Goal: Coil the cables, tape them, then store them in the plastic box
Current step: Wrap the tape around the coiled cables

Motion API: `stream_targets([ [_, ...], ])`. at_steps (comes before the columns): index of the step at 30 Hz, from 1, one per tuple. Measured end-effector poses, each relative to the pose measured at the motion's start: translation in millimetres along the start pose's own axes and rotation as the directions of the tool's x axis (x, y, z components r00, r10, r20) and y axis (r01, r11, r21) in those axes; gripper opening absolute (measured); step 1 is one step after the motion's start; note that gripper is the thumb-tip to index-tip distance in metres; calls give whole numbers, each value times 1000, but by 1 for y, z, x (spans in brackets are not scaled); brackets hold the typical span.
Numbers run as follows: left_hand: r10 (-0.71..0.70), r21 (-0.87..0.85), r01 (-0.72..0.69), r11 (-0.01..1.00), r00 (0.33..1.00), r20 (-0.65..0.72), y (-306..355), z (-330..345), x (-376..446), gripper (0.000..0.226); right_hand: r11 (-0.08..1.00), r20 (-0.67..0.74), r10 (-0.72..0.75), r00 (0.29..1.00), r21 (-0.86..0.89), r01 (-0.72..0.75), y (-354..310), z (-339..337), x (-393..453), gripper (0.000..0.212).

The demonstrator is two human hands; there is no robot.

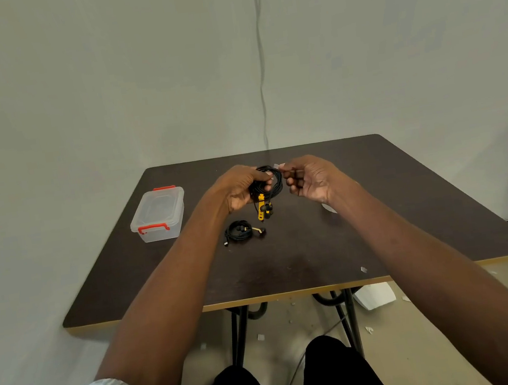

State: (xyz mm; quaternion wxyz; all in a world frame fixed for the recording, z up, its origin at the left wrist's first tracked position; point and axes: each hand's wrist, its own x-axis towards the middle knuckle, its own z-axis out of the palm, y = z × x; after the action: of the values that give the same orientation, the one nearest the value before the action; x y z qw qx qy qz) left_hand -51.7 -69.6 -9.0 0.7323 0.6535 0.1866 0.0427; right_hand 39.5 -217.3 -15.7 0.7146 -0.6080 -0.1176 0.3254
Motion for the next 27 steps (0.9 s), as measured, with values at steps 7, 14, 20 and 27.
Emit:
stream_targets([
  [7, -25, -23, 24, 999, 997, -75, 0, 5, -5, 7, 992, -8, -127, 992, 12, 127, 5, 6, -2, 6],
  [14, -51, -16, 50, 999, 995, -89, 5, 9, -9, 5, 937, -37, -312, 949, -176, 302, 7, 10, -4, 16],
  [20, -49, 0, 50, 999, 989, -137, 8, 13, -10, 8, 901, -73, -384, 921, -247, 356, 5, 11, -7, 20],
  [27, -54, 27, 60, 998, 977, -207, 5, 19, -6, 8, 721, -77, -589, 804, -499, 481, 9, 10, -11, 22],
])
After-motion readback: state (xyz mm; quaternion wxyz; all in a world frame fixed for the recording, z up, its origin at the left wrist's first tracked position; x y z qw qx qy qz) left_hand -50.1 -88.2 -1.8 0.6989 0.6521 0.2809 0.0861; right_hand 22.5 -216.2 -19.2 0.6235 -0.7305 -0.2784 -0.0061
